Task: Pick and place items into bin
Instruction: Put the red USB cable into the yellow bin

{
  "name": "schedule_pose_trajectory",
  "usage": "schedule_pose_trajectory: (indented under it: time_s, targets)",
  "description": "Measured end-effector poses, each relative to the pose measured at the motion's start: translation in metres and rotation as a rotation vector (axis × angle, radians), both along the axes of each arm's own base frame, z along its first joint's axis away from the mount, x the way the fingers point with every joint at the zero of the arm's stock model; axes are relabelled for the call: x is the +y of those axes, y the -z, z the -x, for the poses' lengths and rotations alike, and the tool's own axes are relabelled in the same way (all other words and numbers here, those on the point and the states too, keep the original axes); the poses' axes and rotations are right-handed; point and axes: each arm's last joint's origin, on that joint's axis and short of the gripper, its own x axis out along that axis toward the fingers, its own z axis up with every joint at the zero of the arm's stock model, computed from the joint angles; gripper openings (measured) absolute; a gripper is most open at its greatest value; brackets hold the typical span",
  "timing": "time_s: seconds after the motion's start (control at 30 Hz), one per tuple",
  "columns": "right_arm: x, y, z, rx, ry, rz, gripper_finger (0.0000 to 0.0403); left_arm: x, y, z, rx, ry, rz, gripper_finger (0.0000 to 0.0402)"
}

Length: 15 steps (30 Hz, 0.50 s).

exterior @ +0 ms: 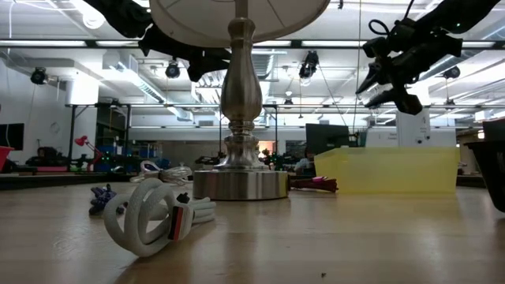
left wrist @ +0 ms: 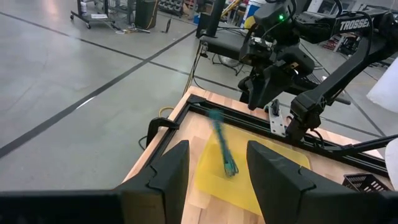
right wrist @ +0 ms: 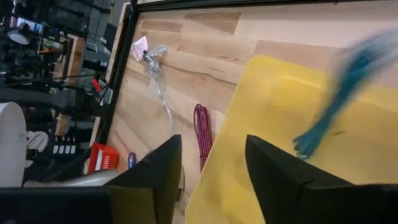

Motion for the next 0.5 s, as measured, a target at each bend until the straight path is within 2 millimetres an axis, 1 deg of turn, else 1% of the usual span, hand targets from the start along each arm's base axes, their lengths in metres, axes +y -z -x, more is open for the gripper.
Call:
schedule_pose_trajectory:
  time_s: [0.17, 0.3, 0.4, 0.5]
  targets:
    - [0.000, 0.000, 0.000, -0.003, -0.004, 0.000, 0.0191, 0.000, 0.000, 0.000, 0.001, 0.000, 0.001, 0.0144]
    - [0.004, -0.003, -0.004, -0.044, -0.071, 0.023, 0.0205, 0.000, 0.000, 0.000, 0.001, 0.004, 0.002, 0.0144]
    - [0.006, -0.008, -0.008, -0.079, -0.111, 0.049, 0.0212, -0.001, 0.001, 0.000, 0.005, 0.017, 0.010, 0.0144]
    - [0.014, -0.012, -0.011, -0.094, -0.146, 0.072, 0.0212, -0.001, 0.001, 0.000, 0.001, 0.038, 0.013, 0.0144]
